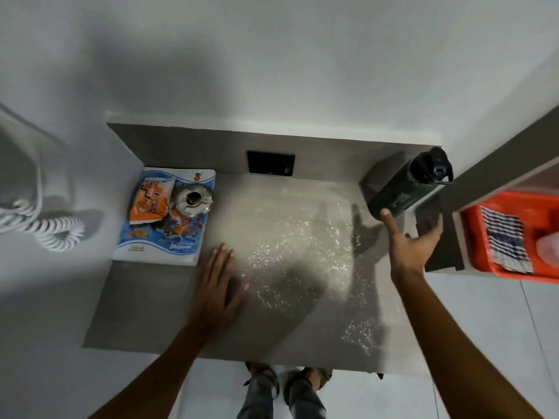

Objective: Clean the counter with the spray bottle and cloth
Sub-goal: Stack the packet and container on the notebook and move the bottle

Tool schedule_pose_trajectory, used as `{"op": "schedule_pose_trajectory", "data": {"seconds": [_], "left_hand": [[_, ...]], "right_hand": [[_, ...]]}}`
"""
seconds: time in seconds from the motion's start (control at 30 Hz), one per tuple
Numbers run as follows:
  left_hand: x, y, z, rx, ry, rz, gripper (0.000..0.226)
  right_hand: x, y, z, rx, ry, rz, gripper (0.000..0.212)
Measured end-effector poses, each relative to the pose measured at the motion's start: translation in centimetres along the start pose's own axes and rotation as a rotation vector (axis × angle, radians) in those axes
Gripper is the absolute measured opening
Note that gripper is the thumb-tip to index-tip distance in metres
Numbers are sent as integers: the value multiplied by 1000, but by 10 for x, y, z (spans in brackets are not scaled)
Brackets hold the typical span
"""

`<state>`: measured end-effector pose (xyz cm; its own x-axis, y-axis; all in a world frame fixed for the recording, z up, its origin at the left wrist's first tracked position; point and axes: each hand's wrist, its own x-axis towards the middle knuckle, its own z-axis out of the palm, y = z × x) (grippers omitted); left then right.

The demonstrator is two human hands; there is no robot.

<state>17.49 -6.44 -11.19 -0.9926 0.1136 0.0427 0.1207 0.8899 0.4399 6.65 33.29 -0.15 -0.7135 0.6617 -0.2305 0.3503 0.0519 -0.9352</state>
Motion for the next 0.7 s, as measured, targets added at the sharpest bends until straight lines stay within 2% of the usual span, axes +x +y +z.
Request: {"op": "schedule_pose_trajectory", "data": {"seconds": [0.1,0.2,0.27,0.37,0.43,0.7], "left_hand": [[-10,-7,5,83,-5,-20,84],[-8,-9,9,157,22,0,80],[-6,-10,12,175,26,10,80],[-8,-14,15,177,22,9,80],[-8,-16,15,171,18,4,81],[-7,-17,12,164,-8,-8,83]], "right_hand": [[36,-15,-5,-52,-122,-110,126],[57,-25,-3,-101,-191,-194,99],[60,-27,2,-115,-179,-207,89],[46,-32,6,-132,-135,-236,90],[27,-34,12,-135,-163,-260,90],[-65,-50,106,-86,-486,-289,97]]}}
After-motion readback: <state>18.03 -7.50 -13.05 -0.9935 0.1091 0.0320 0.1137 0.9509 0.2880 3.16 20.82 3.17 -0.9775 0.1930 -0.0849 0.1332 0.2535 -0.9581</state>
